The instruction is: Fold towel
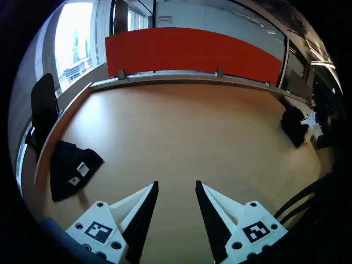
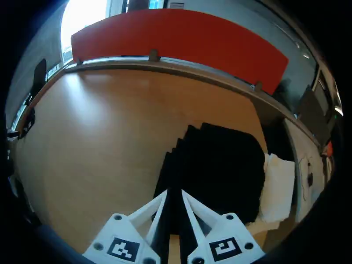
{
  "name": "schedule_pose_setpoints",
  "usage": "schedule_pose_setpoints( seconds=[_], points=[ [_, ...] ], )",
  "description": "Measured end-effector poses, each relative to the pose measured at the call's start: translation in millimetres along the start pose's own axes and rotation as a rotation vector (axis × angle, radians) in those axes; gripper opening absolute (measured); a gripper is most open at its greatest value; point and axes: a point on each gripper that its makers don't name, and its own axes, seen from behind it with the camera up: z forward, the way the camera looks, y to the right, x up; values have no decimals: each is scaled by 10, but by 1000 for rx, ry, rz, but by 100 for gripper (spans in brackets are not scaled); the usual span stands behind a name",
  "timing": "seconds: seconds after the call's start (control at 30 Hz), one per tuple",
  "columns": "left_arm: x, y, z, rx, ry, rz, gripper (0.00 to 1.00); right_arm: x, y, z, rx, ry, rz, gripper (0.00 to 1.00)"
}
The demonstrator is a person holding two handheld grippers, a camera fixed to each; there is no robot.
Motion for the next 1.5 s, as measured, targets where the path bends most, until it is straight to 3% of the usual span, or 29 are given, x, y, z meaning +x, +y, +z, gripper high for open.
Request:
schedule_pose_setpoints(
  seconds=[0.93, 1.1, 1.2, 1.4, 1.5],
  points=[
    [29, 11, 26, -4, 3, 5, 61, -140, -67, -73, 46, -18, 12, 7],
    [28, 8, 22, -3, 4, 4, 61, -110, -67, -85, 41, -10, 16, 12],
    [31, 9, 22, -3, 5, 4, 61, -91, -81, -104, 42, 2, 16, 23],
    [40, 19, 27, -5, 6, 6, 61, -94, -52, -143, 21, 15, 11, 77],
    [49, 27, 32, -6, 7, 7, 61, -94, -49, -162, 15, 21, 14, 90]
  ],
)
